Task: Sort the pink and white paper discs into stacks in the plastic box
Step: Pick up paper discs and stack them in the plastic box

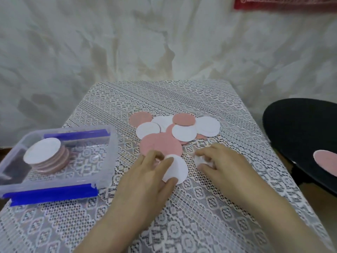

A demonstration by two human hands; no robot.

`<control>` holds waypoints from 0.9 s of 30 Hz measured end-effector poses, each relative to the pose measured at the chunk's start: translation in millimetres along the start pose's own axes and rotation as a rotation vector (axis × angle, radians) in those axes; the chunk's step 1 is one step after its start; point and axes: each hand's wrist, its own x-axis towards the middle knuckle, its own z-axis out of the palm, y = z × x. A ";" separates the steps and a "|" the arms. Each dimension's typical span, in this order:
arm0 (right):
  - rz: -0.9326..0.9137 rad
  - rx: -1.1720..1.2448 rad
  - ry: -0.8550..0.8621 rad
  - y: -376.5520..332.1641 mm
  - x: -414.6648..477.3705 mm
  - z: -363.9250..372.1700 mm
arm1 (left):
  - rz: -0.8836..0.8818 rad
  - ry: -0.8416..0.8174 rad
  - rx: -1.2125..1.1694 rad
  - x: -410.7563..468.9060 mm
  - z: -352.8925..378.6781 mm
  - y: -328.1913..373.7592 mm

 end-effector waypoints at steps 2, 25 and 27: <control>0.042 -0.008 -0.013 1.8 -2.0 -0.7 | -0.008 0.006 -0.005 -3.4 0.4 -0.2; 0.234 0.024 -0.016 -8.7 -12.2 0.4 | 0.003 0.128 -0.153 -5.8 4.9 -5.2; 0.233 0.028 -0.017 -8.0 -8.7 0.8 | 0.006 0.126 -0.157 -2.3 6.6 -6.5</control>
